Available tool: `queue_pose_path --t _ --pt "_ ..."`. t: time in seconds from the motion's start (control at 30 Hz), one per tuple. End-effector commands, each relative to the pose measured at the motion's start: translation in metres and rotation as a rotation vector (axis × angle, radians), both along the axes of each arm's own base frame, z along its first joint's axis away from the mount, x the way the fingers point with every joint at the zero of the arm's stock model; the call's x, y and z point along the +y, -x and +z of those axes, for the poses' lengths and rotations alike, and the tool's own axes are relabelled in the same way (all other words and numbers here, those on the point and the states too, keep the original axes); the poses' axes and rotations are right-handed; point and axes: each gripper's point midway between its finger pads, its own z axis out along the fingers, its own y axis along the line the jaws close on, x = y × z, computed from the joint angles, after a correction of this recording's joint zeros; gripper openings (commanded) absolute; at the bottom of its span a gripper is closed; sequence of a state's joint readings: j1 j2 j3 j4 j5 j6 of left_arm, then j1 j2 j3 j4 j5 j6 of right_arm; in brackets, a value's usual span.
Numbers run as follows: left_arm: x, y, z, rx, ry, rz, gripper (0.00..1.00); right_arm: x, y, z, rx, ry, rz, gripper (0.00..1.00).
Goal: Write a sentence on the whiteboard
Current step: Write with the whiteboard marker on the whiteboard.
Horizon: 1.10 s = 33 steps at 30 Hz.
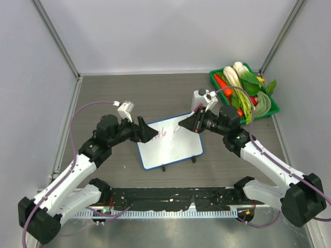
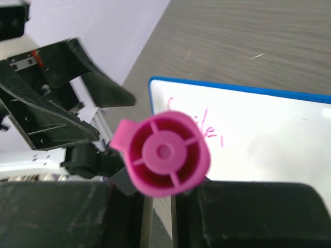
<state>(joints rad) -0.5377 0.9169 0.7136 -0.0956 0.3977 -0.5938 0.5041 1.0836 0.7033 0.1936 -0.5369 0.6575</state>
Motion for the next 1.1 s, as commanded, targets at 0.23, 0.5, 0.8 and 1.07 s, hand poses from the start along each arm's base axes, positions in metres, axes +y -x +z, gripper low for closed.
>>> queue_pose_path --t 0.23,0.5,0.8,1.07 --pt "0.111 0.001 -0.067 0.192 -0.161 0.538 0.71 -0.025 -0.023 0.011 -0.112 0.103 -0.176 0.01" --pt "0.071 -0.017 -0.071 0.212 0.195 0.304 0.72 -0.025 -0.021 0.009 -0.128 0.100 -0.168 0.01" --pt "0.055 -0.023 -0.073 0.116 0.277 0.163 0.62 -0.020 -0.017 0.008 -0.140 0.071 -0.133 0.01" --pt "0.059 -0.024 -0.095 0.107 0.194 0.164 0.35 -0.016 -0.020 -0.002 -0.137 0.081 -0.110 0.02"
